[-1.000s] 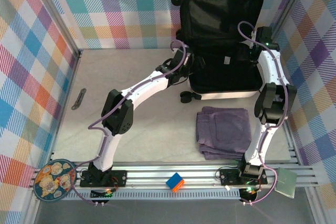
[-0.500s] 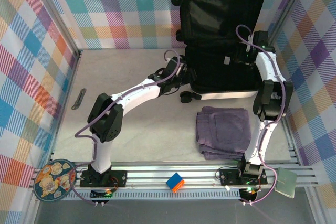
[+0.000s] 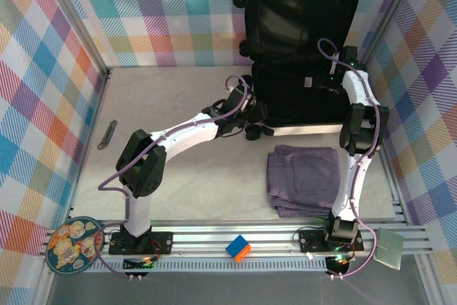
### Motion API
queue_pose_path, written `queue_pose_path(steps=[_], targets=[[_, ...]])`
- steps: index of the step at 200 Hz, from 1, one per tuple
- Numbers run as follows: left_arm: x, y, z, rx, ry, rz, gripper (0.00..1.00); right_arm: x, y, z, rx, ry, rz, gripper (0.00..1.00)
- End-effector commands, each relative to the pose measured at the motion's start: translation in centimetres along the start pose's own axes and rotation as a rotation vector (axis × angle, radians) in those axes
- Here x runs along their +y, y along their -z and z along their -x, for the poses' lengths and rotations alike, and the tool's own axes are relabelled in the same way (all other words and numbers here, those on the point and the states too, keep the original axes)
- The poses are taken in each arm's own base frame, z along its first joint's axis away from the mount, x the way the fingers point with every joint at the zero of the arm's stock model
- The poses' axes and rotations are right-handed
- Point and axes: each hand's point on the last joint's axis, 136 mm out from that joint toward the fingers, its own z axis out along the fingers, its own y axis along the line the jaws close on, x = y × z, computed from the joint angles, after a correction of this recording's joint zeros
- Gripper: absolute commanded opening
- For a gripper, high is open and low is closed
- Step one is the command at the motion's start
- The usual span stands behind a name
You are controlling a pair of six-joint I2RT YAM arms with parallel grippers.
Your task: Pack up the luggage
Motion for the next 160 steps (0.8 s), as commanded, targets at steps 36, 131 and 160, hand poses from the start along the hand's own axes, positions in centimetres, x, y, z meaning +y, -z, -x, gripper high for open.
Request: queue_pose_path(steps=[36, 131, 160], targets=[[-1.1, 1.9, 1.1, -0.044, -0.019, -0.018, 0.60, 1.4, -2.3, -1.6, 0.076, 0.006, 0.061, 0.68], [-0.8, 3.0, 1.1, -0.056, -0.032, -0.014, 0.61, 3.2, 0.5, 0.1, -0.027, 0.009, 0.121, 0.71], [-0.8, 3.6, 1.3, -0.066, -0.043, -0.014, 0.60, 3.3, 3.5, 2.5, -0.117, 0.016, 0.104, 0.72]])
